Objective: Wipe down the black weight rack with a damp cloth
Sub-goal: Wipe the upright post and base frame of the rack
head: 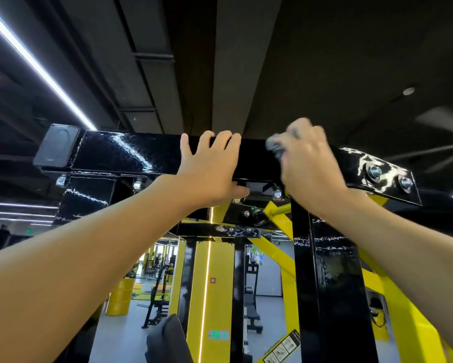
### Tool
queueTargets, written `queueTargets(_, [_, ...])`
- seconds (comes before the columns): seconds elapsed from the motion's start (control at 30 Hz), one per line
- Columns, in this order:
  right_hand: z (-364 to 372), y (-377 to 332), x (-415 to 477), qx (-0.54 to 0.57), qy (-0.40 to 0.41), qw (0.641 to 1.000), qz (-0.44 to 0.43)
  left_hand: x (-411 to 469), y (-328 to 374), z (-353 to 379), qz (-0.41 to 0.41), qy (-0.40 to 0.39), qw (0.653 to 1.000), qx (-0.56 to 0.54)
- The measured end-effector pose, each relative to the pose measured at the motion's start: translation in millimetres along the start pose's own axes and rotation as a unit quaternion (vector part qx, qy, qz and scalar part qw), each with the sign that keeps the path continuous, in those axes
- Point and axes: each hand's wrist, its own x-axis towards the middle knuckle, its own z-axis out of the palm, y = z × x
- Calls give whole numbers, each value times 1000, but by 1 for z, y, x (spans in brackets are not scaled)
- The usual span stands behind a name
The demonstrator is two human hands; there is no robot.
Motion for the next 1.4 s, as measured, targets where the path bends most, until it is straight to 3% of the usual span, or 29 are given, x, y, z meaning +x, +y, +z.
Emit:
queueTargets(0.07, [-4, 3, -6, 14, 34, 996, 85, 2, 2, 1, -5, -4, 1000, -3])
queueTargets(0.23, [-4, 4, -34, -7, -29, 993, -114, 7, 17, -8, -19, -30, 999, -27])
queueTargets(0.37, [-8, 38, -33, 17, 42, 998, 41, 11, 33, -15, -10, -65, 997, -42])
queueTargets(0.4, [-7, 37, -38, -8, 32, 999, 34, 12, 39, -16, -9, -73, 996, -46])
queueTargets(0.5, [-6, 49, -50, -49, -31, 990, -125, 14, 61, -18, -4, -97, 994, -44])
queueTargets(0.53, [-11, 58, -45, -47, -30, 989, -135, 16, 67, -17, -5, -99, 994, -42])
queueTargets(0.67, [-18, 55, -25, 34, 32, 996, 77, 23, 79, -12, -28, -76, 995, -61])
queueTargets(0.7, [-16, 46, -24, 31, 29, 998, 56, 24, 81, -10, -30, -68, 995, -64])
queueTargets(0.8, [-11, 46, -28, 32, -7, 993, -114, 26, 84, -10, -39, -64, 994, -79])
queueTargets(0.83, [-12, 57, -24, 44, -7, 992, -121, 26, 84, -11, -40, -69, 994, -81])
queueTargets(0.97, [-10, 73, -28, 58, 67, 994, 70, 24, 83, -13, -42, -78, 993, -80])
queueTargets(1.0, [-8, 69, -33, 26, 61, 996, 56, 24, 84, -13, -44, -81, 992, -81])
queueTargets(1.1, [-7, 68, -47, -38, 6, 993, -116, 26, 89, -17, -53, -94, 991, -81])
queueTargets(1.13, [-9, 76, -43, -27, 8, 993, -117, 27, 92, -18, -52, -100, 990, -84])
queueTargets(1.23, [-17, 85, -32, 59, 40, 995, 74, 30, 105, -19, -33, -114, 989, -92])
queueTargets(1.27, [-18, 81, -33, 49, 38, 993, 98, 32, 110, -19, -30, -113, 989, -94])
queueTargets(1.4, [-16, 85, -52, -38, 12, 999, -28, 36, 126, -12, -36, -109, 990, -81])
